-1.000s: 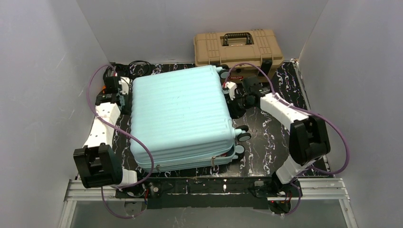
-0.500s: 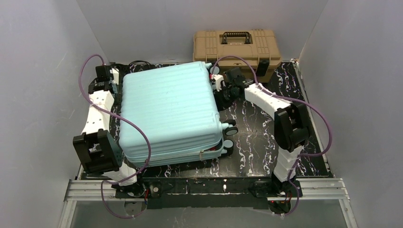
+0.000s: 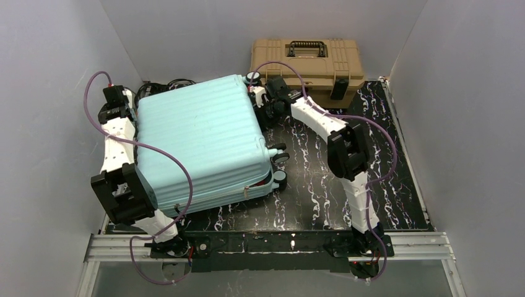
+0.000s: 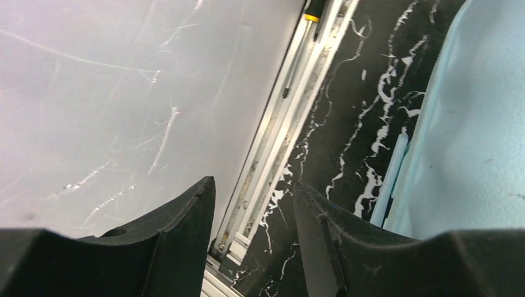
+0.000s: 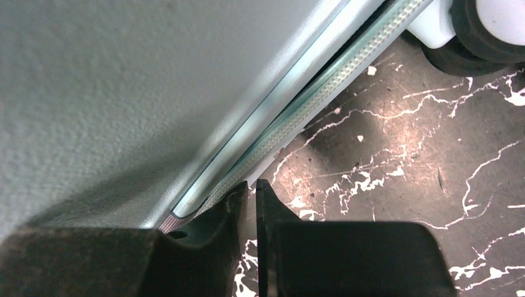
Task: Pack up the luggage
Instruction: Move the luggage to the center of the board.
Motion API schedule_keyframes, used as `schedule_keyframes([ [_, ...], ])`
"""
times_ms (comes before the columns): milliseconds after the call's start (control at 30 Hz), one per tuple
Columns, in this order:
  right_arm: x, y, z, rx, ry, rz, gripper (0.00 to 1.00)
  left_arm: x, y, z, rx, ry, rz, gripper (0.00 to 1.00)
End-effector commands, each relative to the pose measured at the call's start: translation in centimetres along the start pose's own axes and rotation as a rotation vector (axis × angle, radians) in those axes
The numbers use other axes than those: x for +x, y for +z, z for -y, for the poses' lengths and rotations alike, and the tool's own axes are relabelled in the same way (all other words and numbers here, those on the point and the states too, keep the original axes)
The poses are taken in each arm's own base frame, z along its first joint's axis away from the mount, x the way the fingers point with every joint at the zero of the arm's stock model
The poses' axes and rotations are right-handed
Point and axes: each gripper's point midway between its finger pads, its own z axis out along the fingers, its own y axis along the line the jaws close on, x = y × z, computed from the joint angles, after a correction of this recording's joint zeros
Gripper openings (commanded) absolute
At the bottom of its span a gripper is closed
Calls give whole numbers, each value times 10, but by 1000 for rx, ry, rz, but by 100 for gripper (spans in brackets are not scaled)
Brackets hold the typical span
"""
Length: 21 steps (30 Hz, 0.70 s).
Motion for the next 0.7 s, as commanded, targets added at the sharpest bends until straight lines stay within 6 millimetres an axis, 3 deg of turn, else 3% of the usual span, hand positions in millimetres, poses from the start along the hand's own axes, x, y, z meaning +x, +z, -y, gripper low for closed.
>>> schedule_keyframes([
  [0,-36,62,-220,-493,-342,135,21,14,-3,108,376,51,-65,51],
  [133,-31,74,-260,-523,-402,123,22,-3,6,97,337,14,-43,51],
  [267,-43,88,-267,-433,-462,149,23,-13,19,87,289,4,-53,51],
  [367,-56,91,-234,-267,-503,152,22,-9,18,85,290,-10,-56,51],
  [433,-69,83,-194,-100,-527,153,22,-3,11,87,309,-16,-44,52],
  [533,-93,49,-141,94,-561,191,23,7,-1,93,351,-26,-28,53],
  [667,-119,11,-102,345,-755,261,25,16,-13,97,385,-41,-15,54],
])
